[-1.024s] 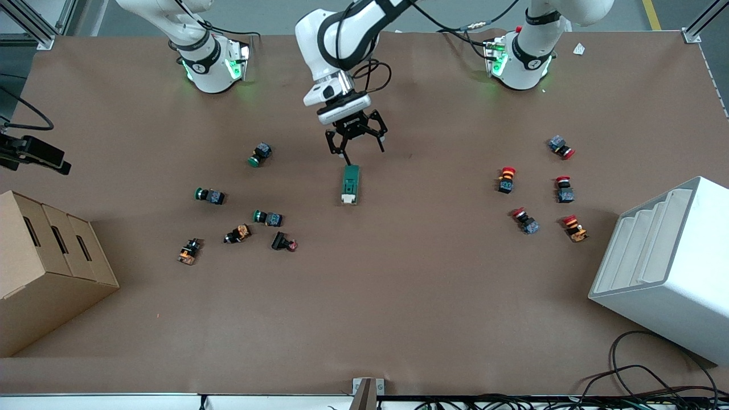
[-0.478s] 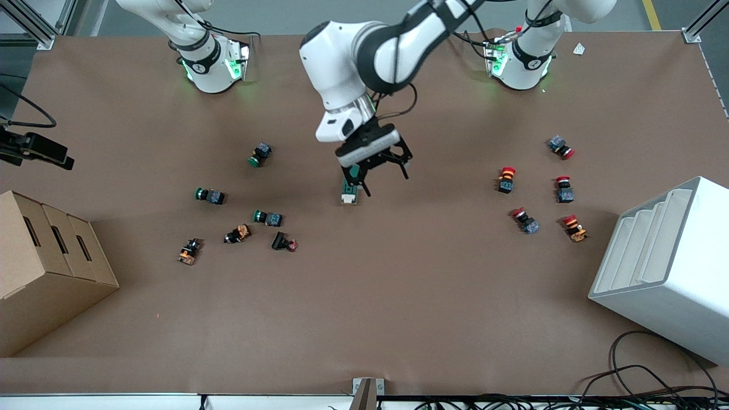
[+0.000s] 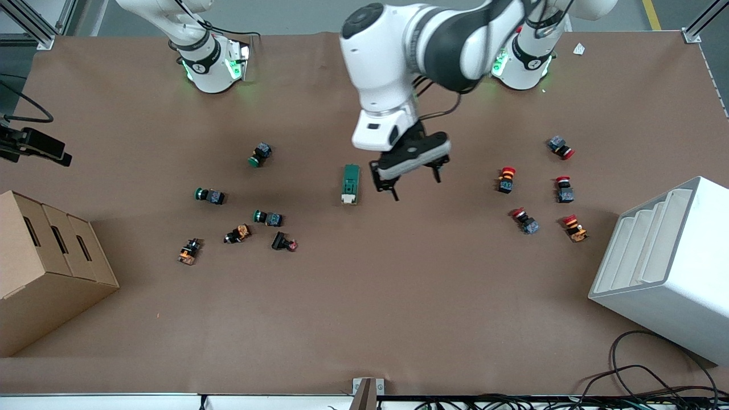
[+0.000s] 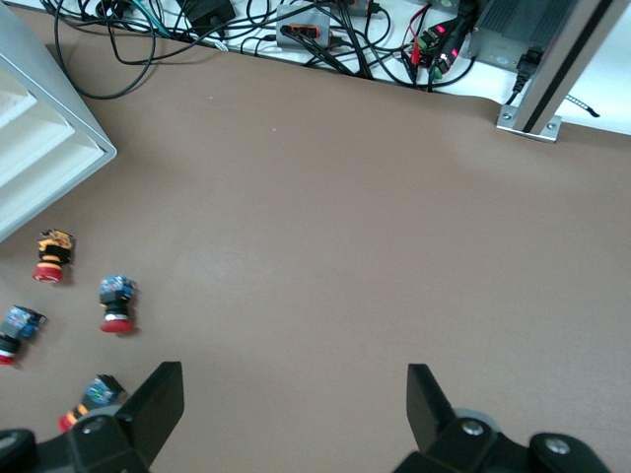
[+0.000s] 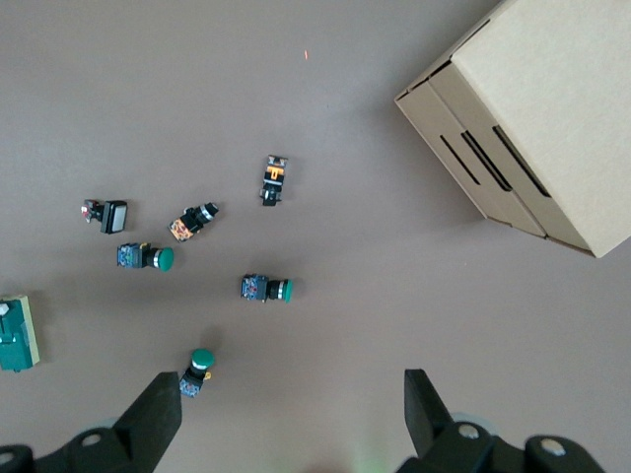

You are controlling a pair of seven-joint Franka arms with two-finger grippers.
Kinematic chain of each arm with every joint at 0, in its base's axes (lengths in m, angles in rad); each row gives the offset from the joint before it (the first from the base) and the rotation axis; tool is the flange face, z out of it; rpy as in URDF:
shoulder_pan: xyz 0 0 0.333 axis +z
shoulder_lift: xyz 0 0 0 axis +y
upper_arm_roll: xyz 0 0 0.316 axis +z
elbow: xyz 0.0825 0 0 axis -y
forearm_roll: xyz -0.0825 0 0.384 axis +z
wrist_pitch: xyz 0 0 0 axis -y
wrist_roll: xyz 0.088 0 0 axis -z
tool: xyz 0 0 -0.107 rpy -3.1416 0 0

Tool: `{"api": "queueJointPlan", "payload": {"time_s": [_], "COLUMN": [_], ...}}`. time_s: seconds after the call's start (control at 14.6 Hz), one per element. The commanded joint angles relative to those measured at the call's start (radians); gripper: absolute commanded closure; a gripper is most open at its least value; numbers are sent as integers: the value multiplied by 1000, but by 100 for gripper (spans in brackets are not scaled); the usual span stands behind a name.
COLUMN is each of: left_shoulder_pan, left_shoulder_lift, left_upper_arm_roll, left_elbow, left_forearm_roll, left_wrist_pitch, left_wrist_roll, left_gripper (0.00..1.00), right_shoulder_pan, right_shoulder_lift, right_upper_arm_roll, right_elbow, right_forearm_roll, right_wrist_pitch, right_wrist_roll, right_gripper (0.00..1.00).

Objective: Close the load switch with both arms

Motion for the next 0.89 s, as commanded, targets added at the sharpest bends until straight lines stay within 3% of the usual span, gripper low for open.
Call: {"api": "queueJointPlan", "payload": {"time_s": [0.0, 0.48, 0.82], "left_shoulder_pan": [64, 164, 307], "left_shoulder_lift": [-42, -83, -138], "left_upper_arm_roll": [-9, -9, -7], "left_elbow": [-7, 7, 5], "left_forearm_roll": [-58, -205, -282], "left_wrist_pitch": [-12, -14, -13], "left_wrist_roll": [110, 243, 547], "left_gripper": [0, 0, 0], "right_shoulder_pan": [-4, -8, -7], "right_shoulder_lift": [-32, -110, -218], "right_upper_arm_roll": [11, 7, 9], "right_elbow": [-4, -76, -171], "right_forearm_roll": [-11, -11, -12], "right_wrist_pitch": [-22, -31, -28], "right_wrist_roll": [3, 2, -1], "right_gripper": [0, 0, 0]}}
